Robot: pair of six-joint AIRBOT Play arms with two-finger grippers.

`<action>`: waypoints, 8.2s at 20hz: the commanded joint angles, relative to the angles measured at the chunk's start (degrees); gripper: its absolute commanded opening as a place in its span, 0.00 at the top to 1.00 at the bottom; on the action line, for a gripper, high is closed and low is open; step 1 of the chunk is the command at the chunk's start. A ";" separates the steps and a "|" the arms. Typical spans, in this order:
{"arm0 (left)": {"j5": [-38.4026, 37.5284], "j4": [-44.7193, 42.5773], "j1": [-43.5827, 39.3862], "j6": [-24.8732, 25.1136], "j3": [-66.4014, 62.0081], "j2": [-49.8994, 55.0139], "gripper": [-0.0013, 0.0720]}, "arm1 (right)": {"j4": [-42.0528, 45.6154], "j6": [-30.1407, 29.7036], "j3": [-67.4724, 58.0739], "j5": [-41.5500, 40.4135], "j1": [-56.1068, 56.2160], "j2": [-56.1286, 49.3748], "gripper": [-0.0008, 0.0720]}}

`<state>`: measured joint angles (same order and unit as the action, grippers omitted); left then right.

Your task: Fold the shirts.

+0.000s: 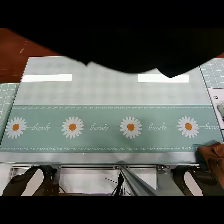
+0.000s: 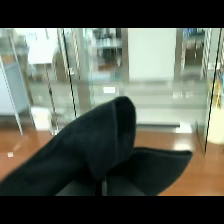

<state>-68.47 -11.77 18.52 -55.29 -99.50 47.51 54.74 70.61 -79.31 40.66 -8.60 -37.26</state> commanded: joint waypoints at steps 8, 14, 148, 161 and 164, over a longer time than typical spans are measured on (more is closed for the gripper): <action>-26.58 -37.75 0.02 -24.37 10.91 -9.79 0.95 | 22.73 14.97 0.00 50.07 -0.04 1.22 0.95; -18.80 -36.33 -0.11 -20.15 42.16 -12.50 0.95 | 14.84 10.27 0.98 52.11 2.89 -20.79 0.95; -5.33 -35.12 -12.98 -29.42 60.08 6.14 0.13 | 17.22 9.25 -12.76 31.91 0.79 -56.92 0.95; 27.26 0.24 -47.30 -20.17 78.38 21.66 0.13 | 17.42 9.20 -12.76 31.63 0.79 -56.94 0.95; 31.67 3.28 -47.78 -18.67 76.08 23.28 0.22 | 17.42 9.20 -12.76 31.58 0.79 -56.94 0.95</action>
<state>-42.30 -14.09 -27.51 -77.28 -22.22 68.27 72.16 79.77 -92.09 72.29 -7.79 -94.24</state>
